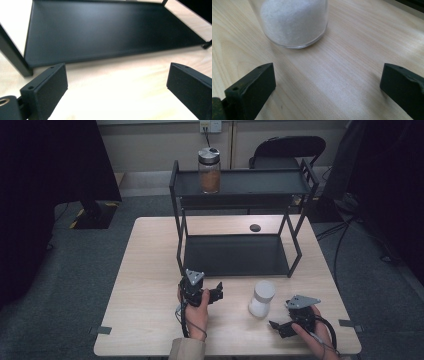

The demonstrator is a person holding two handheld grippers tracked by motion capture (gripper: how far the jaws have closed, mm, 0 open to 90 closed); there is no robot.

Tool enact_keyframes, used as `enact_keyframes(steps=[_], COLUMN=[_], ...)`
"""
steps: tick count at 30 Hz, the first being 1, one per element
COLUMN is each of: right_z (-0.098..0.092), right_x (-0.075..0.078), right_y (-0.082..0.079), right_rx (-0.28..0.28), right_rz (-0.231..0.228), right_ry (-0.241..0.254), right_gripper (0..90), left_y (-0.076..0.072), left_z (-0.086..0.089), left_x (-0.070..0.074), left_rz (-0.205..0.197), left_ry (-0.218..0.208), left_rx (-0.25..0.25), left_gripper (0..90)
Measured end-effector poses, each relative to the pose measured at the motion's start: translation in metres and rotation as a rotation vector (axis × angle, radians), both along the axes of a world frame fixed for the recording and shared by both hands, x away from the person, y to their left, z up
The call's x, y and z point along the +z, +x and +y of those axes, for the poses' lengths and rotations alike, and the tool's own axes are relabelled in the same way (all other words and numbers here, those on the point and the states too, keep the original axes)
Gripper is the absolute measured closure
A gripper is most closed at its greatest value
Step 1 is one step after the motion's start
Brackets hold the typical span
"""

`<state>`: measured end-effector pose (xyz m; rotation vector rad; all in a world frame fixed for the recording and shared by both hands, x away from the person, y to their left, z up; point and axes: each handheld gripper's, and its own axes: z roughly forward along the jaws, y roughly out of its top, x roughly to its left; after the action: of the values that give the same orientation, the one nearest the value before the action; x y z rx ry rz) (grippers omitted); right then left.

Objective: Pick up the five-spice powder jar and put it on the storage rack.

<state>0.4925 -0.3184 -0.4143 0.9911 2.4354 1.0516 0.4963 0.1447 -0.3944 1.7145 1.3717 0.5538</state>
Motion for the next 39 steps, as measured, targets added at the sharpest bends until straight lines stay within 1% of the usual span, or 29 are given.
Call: enact_keyframes(steps=[2,3,5,7,10,14,16,19,20,21,23,25,27,28,30,35,39], right_z=[0.000,0.000,0.000,0.000,0.000,0.000,0.000,0.000,0.000,0.000,0.000,0.000,0.000,0.000,0.000,0.000,0.000], right_x=[0.000,0.000,0.000,0.000,0.000,0.000,0.000,0.000,0.000,0.000,0.000,0.000,0.000,0.000,0.000,0.000,0.000], right_y=[0.000,0.000,0.000,0.000,0.000,0.000,0.000,0.000,0.000,0.000,0.000,0.000,0.000,0.000,0.000,0.000,0.000], right_rx=[0.000,0.000,0.000,0.000,0.000,0.000,0.000,0.000,0.000,0.000,0.000,0.001,0.000,0.000,0.000,0.000,0.000], right_rz=[0.000,0.000,0.000,0.000,0.000,0.000,0.000,0.000,0.000,0.000,0.000,-0.001,0.000,0.000,0.000,0.000,0.000], right_ry=[0.000,0.000,0.000,0.000,0.000,0.000,0.000,0.000,0.000,0.000,0.000,0.000,0.000,0.000,0.000,0.000,-0.001], right_gripper=[0.0,0.0,0.0,0.0,0.0,0.0,0.0,0.0,0.0,0.0,0.0,0.0,0.0,0.0,0.0,0.0,0.0], left_y=[-0.001,-0.001,-0.003,-0.004,-0.007,-0.011,-0.011,-0.009,-0.008,-0.008,-0.009,-0.009,-0.009,-0.009,-0.010,-0.008,-0.008], left_z=[0.003,0.004,0.006,0.007,0.009,0.014,0.016,0.018,0.017,0.017,0.019,0.018,0.017,0.016,0.016,0.019,0.019], left_x=[-0.004,-0.005,-0.008,-0.008,-0.012,-0.014,-0.014,-0.014,-0.013,-0.014,-0.014,-0.014,-0.014,-0.015,-0.016,-0.015,-0.015], left_rz=[0.018,0.029,0.045,0.061,0.065,0.082,0.092,0.114,0.121,0.124,0.119,0.120,0.116,0.113,0.108,0.110,0.110], left_ry=[0.001,0.012,0.019,0.044,0.070,0.090,0.110,0.138,0.155,0.168,0.174,0.193,0.221,0.225,0.224,0.227,0.229], left_rx=[0.000,-0.005,-0.005,-0.015,-0.020,-0.016,-0.017,-0.039,-0.045,-0.050,-0.059,-0.071,-0.087,-0.090,-0.089,-0.110,-0.112], left_gripper=[2.7,2.7,2.8,2.8,3.0,2.9,2.9,2.9,3.0,2.9,3.0,2.9,2.5,1.8,1.4,0.0,0.0])
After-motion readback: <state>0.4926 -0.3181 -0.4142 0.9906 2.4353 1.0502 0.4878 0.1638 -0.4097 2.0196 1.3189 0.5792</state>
